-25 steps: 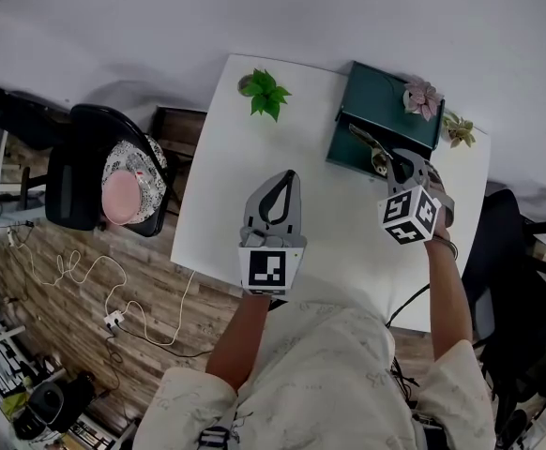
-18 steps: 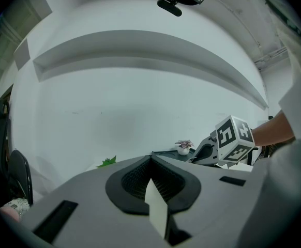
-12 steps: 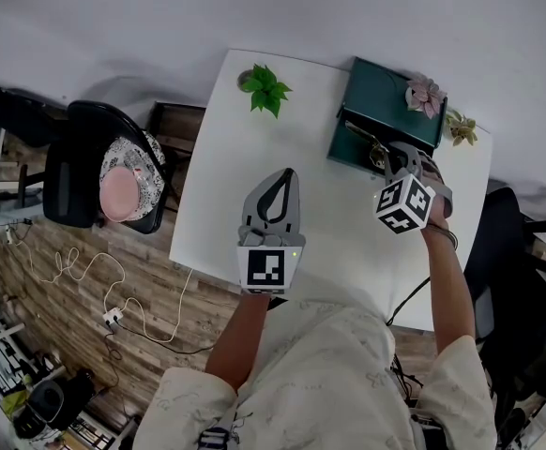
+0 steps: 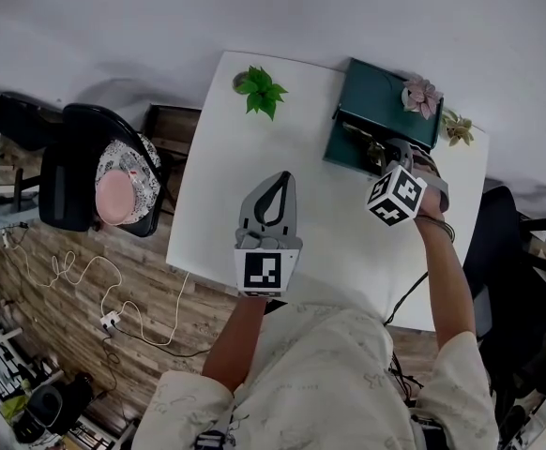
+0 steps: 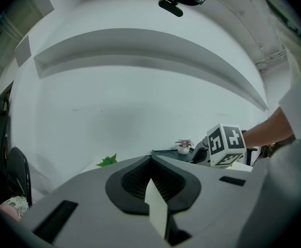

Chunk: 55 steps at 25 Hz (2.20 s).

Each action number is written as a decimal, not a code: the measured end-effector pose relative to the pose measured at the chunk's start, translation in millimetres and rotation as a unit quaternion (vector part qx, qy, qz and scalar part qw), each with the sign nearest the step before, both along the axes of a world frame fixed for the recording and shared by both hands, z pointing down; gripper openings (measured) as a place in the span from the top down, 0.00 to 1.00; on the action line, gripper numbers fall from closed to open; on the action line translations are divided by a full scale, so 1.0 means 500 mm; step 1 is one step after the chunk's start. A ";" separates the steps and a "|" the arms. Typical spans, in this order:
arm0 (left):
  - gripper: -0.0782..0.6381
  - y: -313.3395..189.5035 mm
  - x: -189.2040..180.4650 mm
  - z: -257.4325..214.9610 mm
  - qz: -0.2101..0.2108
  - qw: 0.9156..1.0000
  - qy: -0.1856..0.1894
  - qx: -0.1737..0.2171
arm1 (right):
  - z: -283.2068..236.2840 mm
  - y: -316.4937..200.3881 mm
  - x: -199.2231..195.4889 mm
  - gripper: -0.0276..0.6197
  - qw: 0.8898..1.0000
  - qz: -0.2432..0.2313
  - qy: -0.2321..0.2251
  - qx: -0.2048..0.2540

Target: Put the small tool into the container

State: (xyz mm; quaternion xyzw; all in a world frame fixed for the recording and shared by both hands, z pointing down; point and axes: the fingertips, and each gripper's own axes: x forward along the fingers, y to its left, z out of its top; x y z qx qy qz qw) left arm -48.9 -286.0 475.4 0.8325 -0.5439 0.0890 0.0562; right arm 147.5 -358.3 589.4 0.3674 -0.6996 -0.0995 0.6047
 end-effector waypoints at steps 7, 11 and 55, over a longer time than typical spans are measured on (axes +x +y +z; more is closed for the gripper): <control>0.88 -0.003 0.003 -0.009 0.006 1.000 -0.001 0.009 | 0.016 0.001 0.022 0.94 0.999 0.010 0.040 -0.012; 0.88 0.001 -0.004 -0.003 0.000 1.000 -0.002 0.002 | 0.022 0.002 0.016 0.93 0.999 0.007 0.049 -0.019; 0.88 0.005 -0.001 0.012 0.004 1.000 0.002 -0.004 | 0.049 0.002 0.002 0.90 0.997 -0.016 0.047 -0.064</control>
